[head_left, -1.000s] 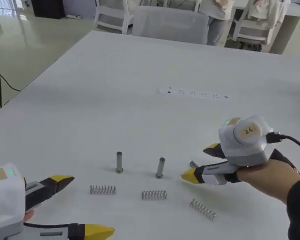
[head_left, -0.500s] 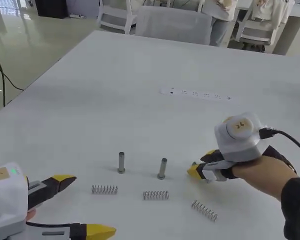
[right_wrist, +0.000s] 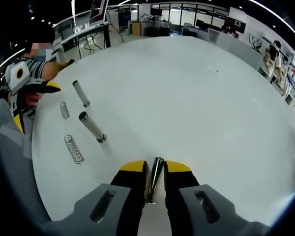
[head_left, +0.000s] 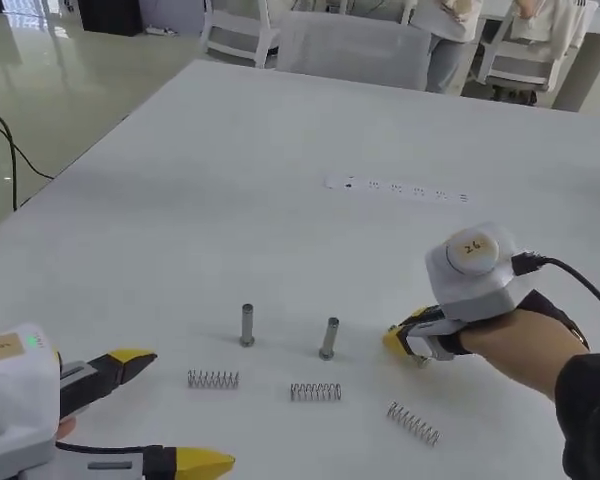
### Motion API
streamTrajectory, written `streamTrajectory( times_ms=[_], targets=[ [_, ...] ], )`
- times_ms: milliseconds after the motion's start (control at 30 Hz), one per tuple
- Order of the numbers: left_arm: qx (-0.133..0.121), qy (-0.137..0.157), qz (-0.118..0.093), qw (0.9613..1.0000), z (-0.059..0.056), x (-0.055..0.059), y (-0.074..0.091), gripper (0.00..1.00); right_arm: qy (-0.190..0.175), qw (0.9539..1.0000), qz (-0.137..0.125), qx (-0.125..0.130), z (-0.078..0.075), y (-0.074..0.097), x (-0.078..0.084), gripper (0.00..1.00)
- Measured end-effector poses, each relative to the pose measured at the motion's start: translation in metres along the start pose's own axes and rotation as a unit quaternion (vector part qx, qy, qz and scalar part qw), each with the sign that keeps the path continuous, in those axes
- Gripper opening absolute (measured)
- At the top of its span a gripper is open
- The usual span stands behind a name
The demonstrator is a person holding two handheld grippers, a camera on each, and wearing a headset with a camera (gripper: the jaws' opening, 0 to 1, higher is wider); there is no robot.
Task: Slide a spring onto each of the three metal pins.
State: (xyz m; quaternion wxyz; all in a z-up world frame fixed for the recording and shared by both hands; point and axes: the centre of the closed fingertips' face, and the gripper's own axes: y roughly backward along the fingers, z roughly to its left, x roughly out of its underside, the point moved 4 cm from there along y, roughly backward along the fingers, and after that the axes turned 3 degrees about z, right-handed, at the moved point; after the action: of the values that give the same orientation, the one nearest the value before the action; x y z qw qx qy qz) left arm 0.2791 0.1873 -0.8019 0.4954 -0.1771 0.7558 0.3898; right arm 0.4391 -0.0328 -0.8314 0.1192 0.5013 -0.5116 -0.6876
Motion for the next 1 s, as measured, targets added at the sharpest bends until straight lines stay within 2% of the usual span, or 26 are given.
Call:
streamTrajectory(
  times_ms=[300,600,1000],
  targets=[
    [0.000,-0.001,0.001,1.0000,0.000,0.001,0.000,0.87,-0.015,0.9998,0.006,0.007,-0.003,-0.001,-0.001,0.07],
    [-0.001,-0.002,0.000,1.0000,0.000,0.000,0.000,0.87,-0.013,0.9997,0.013,0.015,-0.001,-0.001,-0.001,0.05],
    [-0.001,-0.005,-0.001,1.0000,0.000,0.000,0.000,0.87,-0.036,0.9990,-0.017,0.020,-0.002,0.022,-0.002,0.05]
  ],
)
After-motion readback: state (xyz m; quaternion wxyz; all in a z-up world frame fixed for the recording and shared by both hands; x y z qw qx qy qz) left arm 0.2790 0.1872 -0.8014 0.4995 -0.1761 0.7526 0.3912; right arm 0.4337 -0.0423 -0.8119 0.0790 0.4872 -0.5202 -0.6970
